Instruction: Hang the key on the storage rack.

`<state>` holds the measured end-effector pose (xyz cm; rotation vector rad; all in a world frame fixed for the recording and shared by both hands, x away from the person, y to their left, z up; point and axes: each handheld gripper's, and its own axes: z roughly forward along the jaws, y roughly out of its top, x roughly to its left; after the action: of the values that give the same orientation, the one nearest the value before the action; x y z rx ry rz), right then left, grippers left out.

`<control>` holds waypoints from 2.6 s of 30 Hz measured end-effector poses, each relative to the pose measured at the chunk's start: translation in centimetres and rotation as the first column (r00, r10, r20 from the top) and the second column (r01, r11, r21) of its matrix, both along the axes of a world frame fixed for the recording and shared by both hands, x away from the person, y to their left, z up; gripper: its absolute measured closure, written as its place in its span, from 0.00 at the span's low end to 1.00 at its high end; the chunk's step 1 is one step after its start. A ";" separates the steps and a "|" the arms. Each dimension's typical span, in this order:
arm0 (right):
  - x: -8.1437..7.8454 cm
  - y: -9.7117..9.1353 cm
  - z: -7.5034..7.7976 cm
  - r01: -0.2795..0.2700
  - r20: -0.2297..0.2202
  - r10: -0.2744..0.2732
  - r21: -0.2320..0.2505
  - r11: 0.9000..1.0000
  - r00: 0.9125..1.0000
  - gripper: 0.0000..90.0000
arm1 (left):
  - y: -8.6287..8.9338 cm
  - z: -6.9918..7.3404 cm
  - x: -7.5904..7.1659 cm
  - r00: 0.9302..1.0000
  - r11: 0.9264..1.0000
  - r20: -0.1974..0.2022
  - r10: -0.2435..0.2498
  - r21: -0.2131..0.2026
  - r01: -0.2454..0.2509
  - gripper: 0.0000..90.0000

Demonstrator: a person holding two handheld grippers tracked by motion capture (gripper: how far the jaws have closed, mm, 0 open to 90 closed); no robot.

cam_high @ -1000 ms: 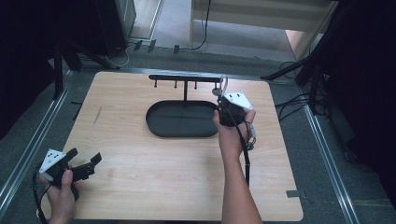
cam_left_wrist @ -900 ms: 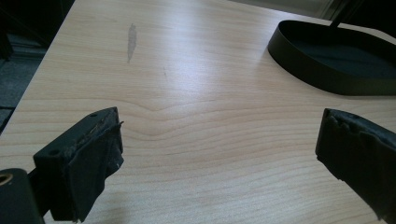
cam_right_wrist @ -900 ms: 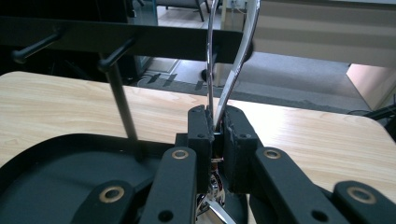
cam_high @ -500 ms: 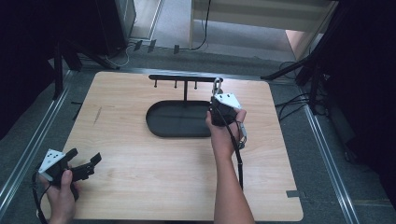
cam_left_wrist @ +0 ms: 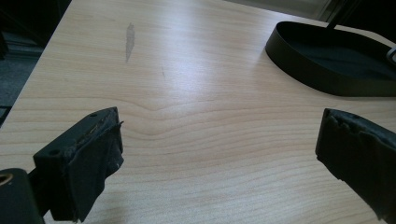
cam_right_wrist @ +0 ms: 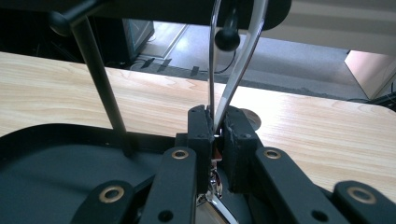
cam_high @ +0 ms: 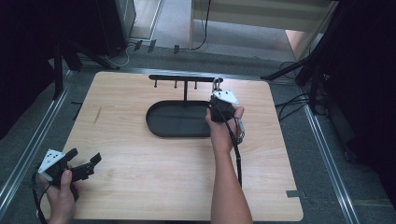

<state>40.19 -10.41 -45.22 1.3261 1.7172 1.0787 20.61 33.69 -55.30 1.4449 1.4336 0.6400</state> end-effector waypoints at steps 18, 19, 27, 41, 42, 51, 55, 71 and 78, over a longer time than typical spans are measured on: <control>0.8 -1.5 -2.0 -0.088 0.048 0.086 0.032 0.996 0.995 0.52 | -0.2 0.0 0.0 1.000 1.000 -0.003 0.001 0.012 -0.001 0.01; 0.6 -1.8 -1.9 -0.089 0.046 0.087 0.044 0.995 0.995 0.49 | -0.2 0.0 0.0 1.000 1.000 -0.003 0.000 0.012 0.000 0.01; -1.6 -5.2 -1.7 -0.102 -0.015 0.103 0.039 0.994 0.995 0.26 | -0.2 0.0 0.0 1.000 1.000 -0.004 0.003 0.017 -0.003 0.01; -6.0 -11.4 -3.1 -0.166 -0.014 0.167 0.040 0.985 0.986 0.00 | -0.4 0.1 0.0 1.000 0.999 -0.010 0.008 0.033 -0.008 0.01; -6.0 -11.4 -3.1 -0.166 -0.014 0.167 0.040 0.985 0.986 0.00 | -0.4 0.1 0.0 1.000 0.999 -0.010 0.008 0.033 -0.008 0.01; -9.3 -15.1 -3.9 -0.165 0.013 0.165 0.055 0.985 0.986 0.00 | -0.4 0.1 -0.1 1.000 0.999 -0.009 0.021 0.037 -0.021 0.01; -10.3 -16.7 -4.5 -0.150 0.013 0.150 0.067 0.986 0.989 0.00 | -0.4 0.1 -0.2 1.000 0.999 -0.008 0.024 0.035 -0.024 0.01; -14.7 -22.6 -7.0 -0.090 -0.008 0.091 0.096 0.991 0.996 0.00 | -0.4 0.1 -0.6 0.999 0.998 0.003 0.045 0.038 -0.045 0.01; -16.2 -24.4 -7.9 -0.068 -0.010 0.070 0.112 0.991 0.997 0.00 | -0.4 0.1 -0.7 0.999 0.998 0.009 0.045 0.044 -0.046 0.01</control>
<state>23.97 -34.77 -53.15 1.3539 1.7466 1.2233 19.91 33.25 -55.23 1.4454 1.4576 0.7094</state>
